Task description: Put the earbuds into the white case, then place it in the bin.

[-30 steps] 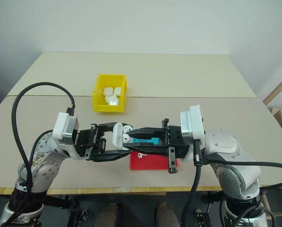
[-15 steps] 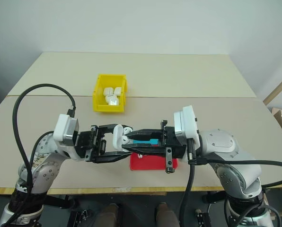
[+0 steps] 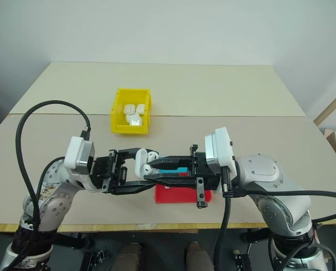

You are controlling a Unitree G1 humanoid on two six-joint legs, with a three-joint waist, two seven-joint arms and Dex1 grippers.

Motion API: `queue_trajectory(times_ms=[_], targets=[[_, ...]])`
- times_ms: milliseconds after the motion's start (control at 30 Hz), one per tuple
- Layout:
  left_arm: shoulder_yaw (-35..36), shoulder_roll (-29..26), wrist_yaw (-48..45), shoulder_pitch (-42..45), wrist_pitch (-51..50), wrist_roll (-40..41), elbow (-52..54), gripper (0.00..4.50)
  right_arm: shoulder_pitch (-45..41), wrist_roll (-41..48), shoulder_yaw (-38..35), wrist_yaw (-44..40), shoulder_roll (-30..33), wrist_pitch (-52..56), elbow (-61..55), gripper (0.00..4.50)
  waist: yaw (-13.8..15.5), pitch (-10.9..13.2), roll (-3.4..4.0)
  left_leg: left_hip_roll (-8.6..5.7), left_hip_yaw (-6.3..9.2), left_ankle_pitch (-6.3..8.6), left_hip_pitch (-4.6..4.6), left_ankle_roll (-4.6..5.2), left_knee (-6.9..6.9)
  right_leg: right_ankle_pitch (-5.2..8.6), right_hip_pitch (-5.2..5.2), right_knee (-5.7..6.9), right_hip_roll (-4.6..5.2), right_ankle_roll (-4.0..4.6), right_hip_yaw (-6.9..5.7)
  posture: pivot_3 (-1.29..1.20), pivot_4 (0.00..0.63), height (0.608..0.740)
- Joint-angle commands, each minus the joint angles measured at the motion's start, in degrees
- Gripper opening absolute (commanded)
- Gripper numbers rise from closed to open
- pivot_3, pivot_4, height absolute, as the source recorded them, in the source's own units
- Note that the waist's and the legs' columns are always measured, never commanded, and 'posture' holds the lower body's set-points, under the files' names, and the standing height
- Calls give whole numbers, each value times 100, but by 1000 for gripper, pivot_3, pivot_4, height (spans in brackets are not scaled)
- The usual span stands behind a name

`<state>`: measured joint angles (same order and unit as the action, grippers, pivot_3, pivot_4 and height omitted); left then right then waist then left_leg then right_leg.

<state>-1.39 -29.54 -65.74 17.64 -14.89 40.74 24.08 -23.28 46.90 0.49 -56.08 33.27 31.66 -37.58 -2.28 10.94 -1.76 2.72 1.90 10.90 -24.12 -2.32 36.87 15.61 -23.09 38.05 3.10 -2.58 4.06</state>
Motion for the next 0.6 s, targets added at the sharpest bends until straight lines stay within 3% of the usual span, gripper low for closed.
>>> queue_trajectory(times_ms=[33,600], targets=[[32,15,21,-1,110,61,277,2831,-33,59,-5,6,47,-87,-82,647,-1,0,0,0,0,0,0,0,0,0,0,0,0,0,0,0,150,740],[29,6,-20,-23,126,45,270,2831,28,-202,26,-85,32,-410,-94,647,0,0,0,0,0,0,0,0,0,0,0,0,0,0,0,0,150,740]])
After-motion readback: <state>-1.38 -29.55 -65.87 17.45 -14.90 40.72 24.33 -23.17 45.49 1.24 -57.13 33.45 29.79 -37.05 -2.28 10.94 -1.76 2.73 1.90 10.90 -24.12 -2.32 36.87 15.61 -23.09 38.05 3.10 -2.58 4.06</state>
